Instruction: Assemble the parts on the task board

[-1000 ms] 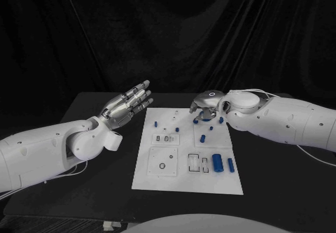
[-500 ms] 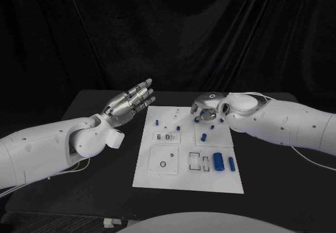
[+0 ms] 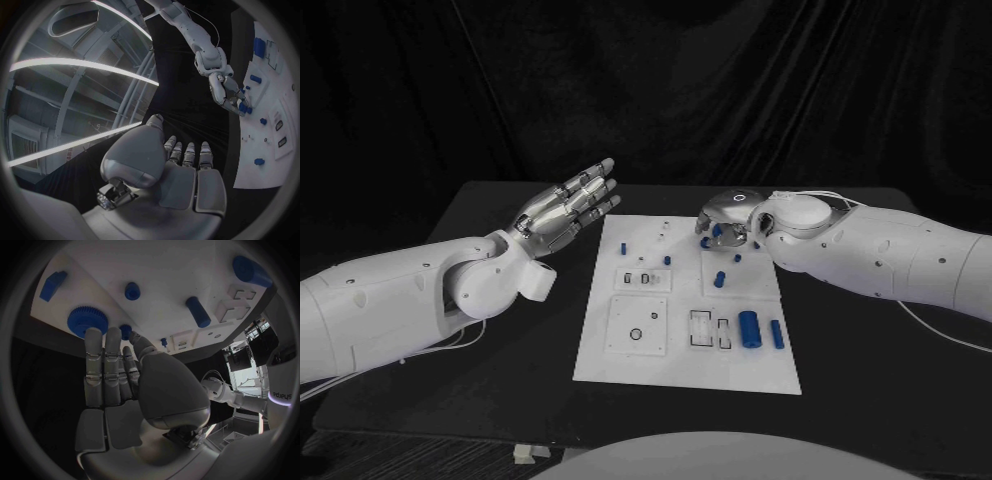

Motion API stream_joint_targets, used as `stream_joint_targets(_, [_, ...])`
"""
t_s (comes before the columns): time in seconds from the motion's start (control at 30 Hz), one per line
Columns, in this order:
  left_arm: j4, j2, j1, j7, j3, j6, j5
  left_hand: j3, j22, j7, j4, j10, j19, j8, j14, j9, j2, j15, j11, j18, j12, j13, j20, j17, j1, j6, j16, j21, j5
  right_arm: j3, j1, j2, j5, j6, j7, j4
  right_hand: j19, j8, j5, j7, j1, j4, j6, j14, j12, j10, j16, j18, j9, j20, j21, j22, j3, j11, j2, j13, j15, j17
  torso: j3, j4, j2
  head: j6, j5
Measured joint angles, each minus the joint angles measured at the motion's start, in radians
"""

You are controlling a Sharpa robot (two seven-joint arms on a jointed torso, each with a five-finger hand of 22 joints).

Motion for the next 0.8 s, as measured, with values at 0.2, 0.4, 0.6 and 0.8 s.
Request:
stream_joint_targets(0.2, [0.000, 0.001, 0.000, -0.003, 0.000, 0.005, 0.000, 0.007, 0.000, 0.015, -0.001, -0.001, -0.003, 0.010, 0.002, 0.005, 0.003, -0.002, 0.010, 0.000, 0.000, 0.000, 0.003, 0.000, 0.003, 0.032, 0.000, 0.000, 0.009, 0.000, -0.005, 0.004, 0.000, -0.002, 0.002, -0.008, 0.000, 0.001, 0.001, 0.005, 0.000, -0.002, 0.018, -0.006, 0.005, 0.031, 0.005, 0.000, 0.008, 0.000, 0.008, 0.018, 0.028, 0.002, 0.000, 0.001, 0.001, 0.001, -0.0001, 0.0000, 0.000, -0.005, -0.003])
stream_joint_targets(0.4, [0.005, 0.001, 0.000, -0.005, 0.000, 0.013, 0.000, 0.007, 0.000, 0.015, -0.002, -0.001, 0.000, 0.012, 0.002, 0.005, 0.001, -0.002, 0.010, 0.000, 0.000, 0.000, 0.007, 0.000, 0.009, 0.033, 0.000, 0.000, 0.009, 0.000, -0.015, 0.014, 0.000, -0.009, 0.004, -0.028, 0.000, 0.015, 0.013, 0.003, 0.005, -0.005, 0.048, -0.006, 0.008, 0.060, 0.013, 0.000, 0.022, 0.000, 0.034, 0.054, 0.069, 0.001, -0.006, 0.001, 0.001, 0.004, -0.0006, -0.0012, -0.001, -0.013, -0.002])
stream_joint_targets(0.6, [0.005, 0.001, 0.000, -0.007, 0.000, 0.020, 0.000, 0.015, 0.000, 0.025, -0.004, 0.000, 0.000, 0.017, 0.002, 0.008, 0.001, -0.002, 0.018, 0.000, 0.000, 0.000, 0.007, 0.000, 0.009, 0.050, 0.000, 0.000, 0.013, 0.000, -0.026, 0.028, -0.001, -0.019, 0.011, -0.055, 0.000, 0.023, 0.013, 0.002, -0.002, -0.003, 0.067, -0.006, 0.008, 0.085, 0.016, 0.000, 0.033, 0.000, 0.046, 0.075, 0.101, -0.001, -0.013, -0.001, 0.001, 0.006, -0.0016, -0.0025, -0.001, -0.017, 0.001])
stream_joint_targets(0.8, [0.005, 0.001, 0.000, -0.010, 0.000, 0.024, 0.000, 0.015, 0.000, 0.028, -0.004, -0.002, 0.000, 0.019, 0.002, 0.009, 0.005, -0.002, 0.023, 0.000, 0.000, 0.000, 0.007, 0.000, 0.013, 0.060, 0.000, 0.000, 0.015, 0.001, -0.033, 0.034, -0.001, -0.035, 0.022, -0.074, 0.013, 0.034, 0.013, 0.002, -0.009, 0.002, 0.098, -0.003, 0.002, 0.130, 0.028, 0.000, 0.049, -0.005, 0.075, 0.115, 0.148, -0.006, -0.020, -0.002, -0.003, 0.008, -0.0024, -0.0013, -0.002, -0.023, 0.000])
